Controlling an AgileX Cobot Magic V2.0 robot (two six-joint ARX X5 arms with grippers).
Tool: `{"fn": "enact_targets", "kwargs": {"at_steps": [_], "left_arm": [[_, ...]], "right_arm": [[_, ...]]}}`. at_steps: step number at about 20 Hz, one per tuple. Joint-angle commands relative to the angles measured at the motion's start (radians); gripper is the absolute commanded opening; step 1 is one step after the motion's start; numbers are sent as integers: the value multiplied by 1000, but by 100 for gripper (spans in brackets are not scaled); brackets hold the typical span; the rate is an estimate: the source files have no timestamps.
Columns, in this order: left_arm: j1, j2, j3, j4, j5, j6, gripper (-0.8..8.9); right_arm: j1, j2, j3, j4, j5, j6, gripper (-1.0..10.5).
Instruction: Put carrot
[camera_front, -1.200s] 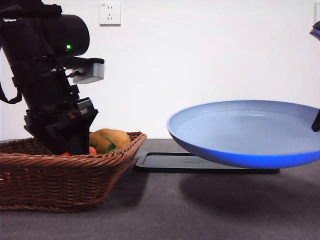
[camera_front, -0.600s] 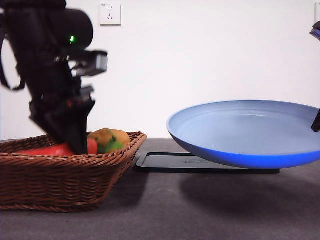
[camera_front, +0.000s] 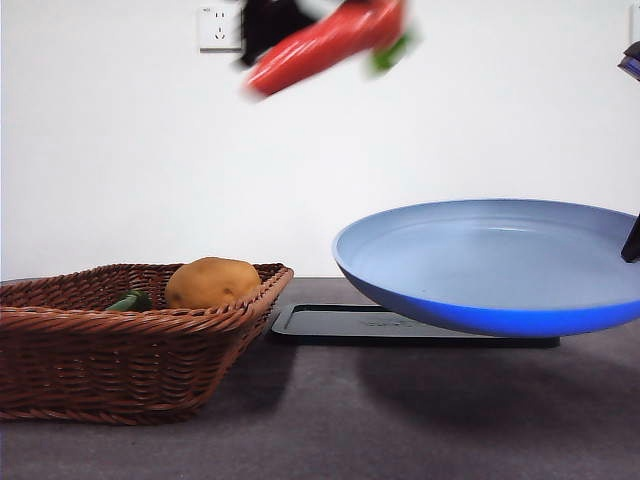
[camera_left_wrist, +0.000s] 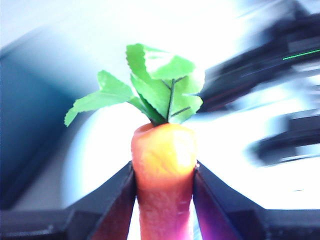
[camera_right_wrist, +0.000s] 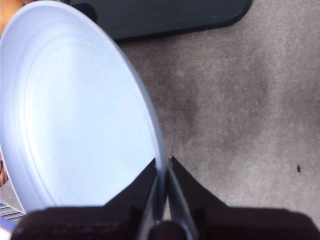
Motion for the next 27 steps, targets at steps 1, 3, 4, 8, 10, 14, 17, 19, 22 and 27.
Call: {"fn": "enact_targets", "kwargs": {"at_steps": [1, 3, 4, 8, 10, 14, 17, 19, 22, 27], "left_arm": [[-116, 14, 15, 83, -104, -23, 101], [-210, 15, 15, 94, -318, -11, 101], [-257, 19, 15, 95, -446, -9, 101], [-358, 82, 15, 94, -649, -9, 101], [-366, 140, 15, 92, -647, -10, 101], [-366, 245, 15, 70, -645, -14, 101], [-367, 272, 15, 53, -644, -16, 148], [-368, 272, 15, 57, -645, -20, 266], [-365, 270, 15, 54, -644, -50, 272], [-319, 164, 15, -6, -648, -68, 272]], "right_arm": [[0, 3, 13, 15, -7, -8, 4], [0, 3, 13, 14, -8, -8, 4], [0, 3, 13, 14, -8, -8, 4], [0, 3, 13, 11, -8, -8, 4], [0, 3, 13, 10, -10, -8, 4], [0, 3, 13, 2, -11, -8, 4], [0, 3, 13, -7, -10, -8, 4], [0, 3, 13, -11, -10, -8, 4], [0, 3, 13, -12, -10, -7, 4], [0, 5, 13, -22, -3, 112, 4]]}}
